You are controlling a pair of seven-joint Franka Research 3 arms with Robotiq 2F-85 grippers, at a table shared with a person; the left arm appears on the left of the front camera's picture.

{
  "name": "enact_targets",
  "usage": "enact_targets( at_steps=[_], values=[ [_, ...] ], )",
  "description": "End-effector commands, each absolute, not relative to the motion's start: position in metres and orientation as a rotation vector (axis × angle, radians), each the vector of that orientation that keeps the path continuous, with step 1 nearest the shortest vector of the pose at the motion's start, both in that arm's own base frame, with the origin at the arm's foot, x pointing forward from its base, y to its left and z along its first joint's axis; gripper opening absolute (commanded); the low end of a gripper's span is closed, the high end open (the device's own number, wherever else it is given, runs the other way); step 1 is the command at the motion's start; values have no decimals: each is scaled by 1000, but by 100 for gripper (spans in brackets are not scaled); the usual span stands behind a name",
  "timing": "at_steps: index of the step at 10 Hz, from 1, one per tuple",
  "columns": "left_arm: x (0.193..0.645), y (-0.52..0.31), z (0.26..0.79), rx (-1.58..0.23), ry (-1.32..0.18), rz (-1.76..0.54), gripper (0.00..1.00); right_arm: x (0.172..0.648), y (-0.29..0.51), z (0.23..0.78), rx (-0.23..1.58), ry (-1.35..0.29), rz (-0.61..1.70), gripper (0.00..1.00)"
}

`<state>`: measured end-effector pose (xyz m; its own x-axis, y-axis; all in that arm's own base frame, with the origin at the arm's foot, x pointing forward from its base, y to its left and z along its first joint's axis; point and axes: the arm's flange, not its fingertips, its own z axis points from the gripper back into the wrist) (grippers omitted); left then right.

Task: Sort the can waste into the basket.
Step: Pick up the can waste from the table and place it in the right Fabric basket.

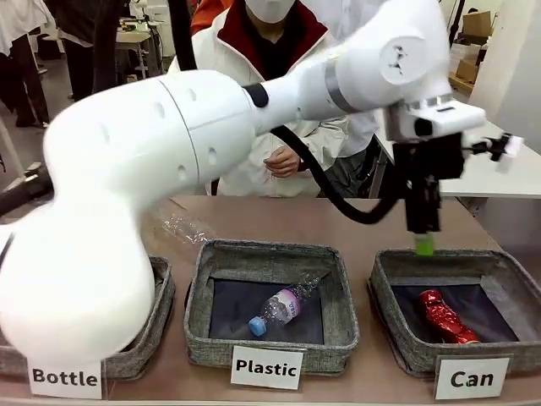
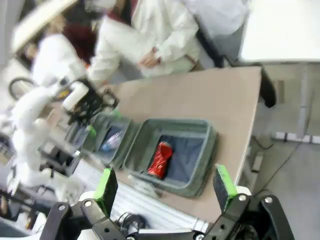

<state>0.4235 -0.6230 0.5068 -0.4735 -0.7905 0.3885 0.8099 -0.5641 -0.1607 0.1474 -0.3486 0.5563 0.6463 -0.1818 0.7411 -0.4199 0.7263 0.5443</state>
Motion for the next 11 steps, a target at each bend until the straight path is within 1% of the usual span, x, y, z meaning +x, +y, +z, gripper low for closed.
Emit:
enact_targets(
  at_steps=[1, 2, 4, 5, 6, 7, 8, 9, 11],
  values=[
    [412, -555, 521, -493, -53, -2006, 100, 164, -288, 544, 814, -718, 314, 100],
    [406, -513, 525, -471, -102, -1939, 100, 177, -250, 536, 834, -625, 370, 100],
    [390, -436, 523, -454, -183, -1793, 100, 192, -187, 523, 930, -522, 355, 100],
    [383, -398, 516, -457, -176, -1728, 100, 198, -158, 512, 963, -475, 328, 100],
    [370, -362, 501, -526, -142, -1671, 100, 202, -131, 498, 977, -423, 326, 100],
    [354, -350, 485, -574, -92, -1647, 100, 205, -118, 490, 920, -403, 302, 100],
    [342, -348, 475, -625, -59, -1674, 100, 209, -116, 488, 899, -404, 281, 100],
    [339, -345, 473, -629, -52, -1682, 100, 214, -117, 490, 890, -420, 270, 100],
    [328, -349, 470, -707, -15, -1664, 100, 217, -120, 485, 855, -416, 256, 100]
  ],
)
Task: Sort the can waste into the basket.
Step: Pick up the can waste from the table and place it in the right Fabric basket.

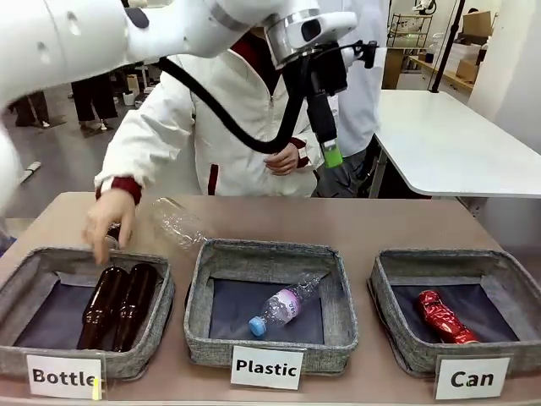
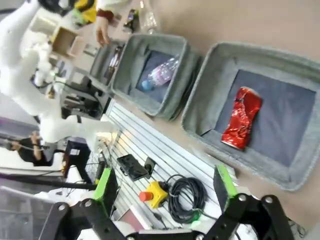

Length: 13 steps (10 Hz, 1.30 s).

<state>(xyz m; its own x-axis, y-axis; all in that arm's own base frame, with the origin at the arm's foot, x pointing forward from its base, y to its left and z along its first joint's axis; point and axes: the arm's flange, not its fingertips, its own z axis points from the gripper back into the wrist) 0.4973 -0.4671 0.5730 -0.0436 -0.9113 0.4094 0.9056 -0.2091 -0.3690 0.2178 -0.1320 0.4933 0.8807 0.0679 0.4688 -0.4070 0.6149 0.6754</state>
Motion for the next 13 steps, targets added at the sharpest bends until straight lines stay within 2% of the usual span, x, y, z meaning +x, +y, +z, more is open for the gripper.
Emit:
enact_targets(
  at_steps=[1, 4, 6, 7, 9, 10, 12, 13],
  values=[
    [325, -352, 468, -718, 22, -1690, 100, 220, -122, 482, 839, -413, 243, 100],
    [330, -353, 473, -659, -61, -1659, 100, 217, -125, 480, 849, -403, 256, 100],
    [341, -324, 485, -675, -138, -1606, 100, 216, -124, 482, 867, -413, 268, 100],
    [349, -280, 496, -680, -213, -1468, 100, 213, -117, 483, 876, -408, 274, 100],
    [382, -157, 512, -790, -211, -1143, 100, 212, -77, 483, 879, -396, 255, 100],
    [388, -106, 514, -908, -215, -1031, 100, 211, -57, 484, 912, -352, 250, 100],
    [389, -27, 503, -1088, -272, -848, 100, 225, -23, 482, 1065, -241, 193, 100],
    [374, 12, 488, -1127, -374, -693, 100, 230, -8, 473, 1110, -141, 164, 100]
  ],
)
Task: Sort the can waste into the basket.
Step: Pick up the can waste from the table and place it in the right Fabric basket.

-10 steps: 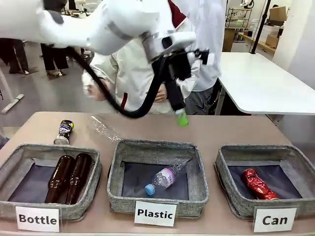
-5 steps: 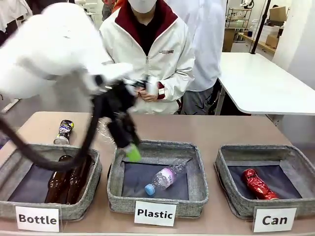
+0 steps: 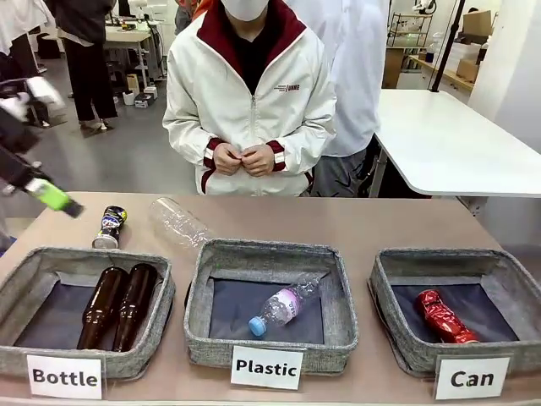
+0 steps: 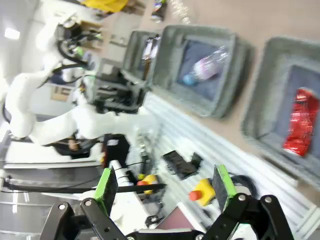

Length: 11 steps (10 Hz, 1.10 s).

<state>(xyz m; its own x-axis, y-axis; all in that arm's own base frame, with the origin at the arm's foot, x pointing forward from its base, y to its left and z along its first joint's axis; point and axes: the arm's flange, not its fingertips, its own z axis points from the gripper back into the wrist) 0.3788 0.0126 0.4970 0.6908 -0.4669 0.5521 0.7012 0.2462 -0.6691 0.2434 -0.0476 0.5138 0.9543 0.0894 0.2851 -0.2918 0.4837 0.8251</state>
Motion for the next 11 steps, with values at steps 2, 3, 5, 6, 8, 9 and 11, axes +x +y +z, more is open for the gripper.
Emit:
enact_targets(
  at_steps=[2, 3, 5, 6, 8, 9, 11],
  values=[
    [346, 74, 447, -1239, -651, -395, 100, 242, 11, 457, 1197, 39, 3, 100],
    [346, 89, 426, -1306, -760, -313, 100, 252, 8, 459, 1222, 25, -98, 100],
    [359, 77, 464, -1192, -438, -518, 100, 275, -13, 485, 1181, 39, 37, 100],
    [359, 77, 464, -1192, -438, -518, 100, 275, -13, 485, 1181, 39, 37, 100],
    [359, 77, 464, -1192, -438, -518, 100, 275, -13, 485, 1181, 39, 37, 100],
    [359, 77, 464, -1192, -438, -518, 100, 275, -13, 485, 1181, 39, 37, 100],
    [359, 77, 464, -1192, -438, -518, 100, 275, -13, 485, 1181, 39, 37, 100]
  ],
)
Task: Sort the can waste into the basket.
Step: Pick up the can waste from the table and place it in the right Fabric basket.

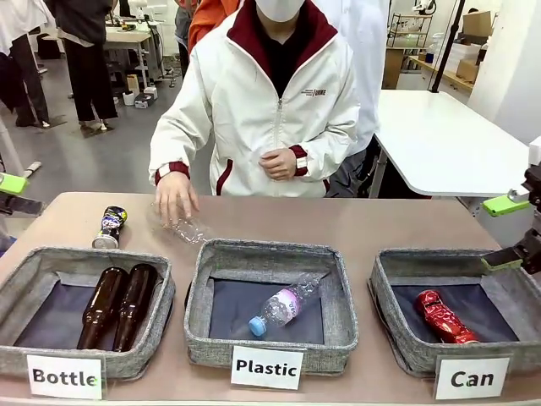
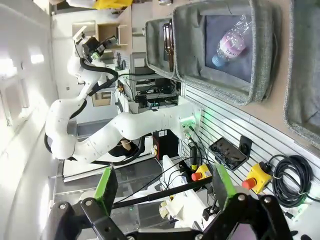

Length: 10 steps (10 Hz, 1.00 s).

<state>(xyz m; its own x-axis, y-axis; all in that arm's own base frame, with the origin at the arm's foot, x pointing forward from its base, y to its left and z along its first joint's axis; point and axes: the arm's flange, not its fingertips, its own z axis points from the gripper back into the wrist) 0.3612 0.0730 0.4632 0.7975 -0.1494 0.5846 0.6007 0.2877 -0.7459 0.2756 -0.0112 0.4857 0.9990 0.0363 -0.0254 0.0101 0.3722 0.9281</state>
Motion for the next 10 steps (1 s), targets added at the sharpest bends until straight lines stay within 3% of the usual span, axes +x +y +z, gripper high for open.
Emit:
enact_targets(
  at_steps=[1, 4, 6, 8, 10],
  values=[
    [359, 77, 464, -1192, -438, -518, 100, 275, -13, 485, 1181, 39, 37, 100],
    [382, 88, 468, -1134, -456, -492, 100, 275, -13, 485, 1181, 39, 37, 100],
    [435, 103, 484, -851, -523, -486, 100, 275, -13, 485, 1181, 39, 37, 100],
    [485, 87, 491, -525, -392, -596, 100, 275, -13, 485, 1181, 39, 37, 100],
    [518, 49, 480, -223, -121, -666, 100, 275, -13, 485, 1181, 39, 37, 100]
  ],
)
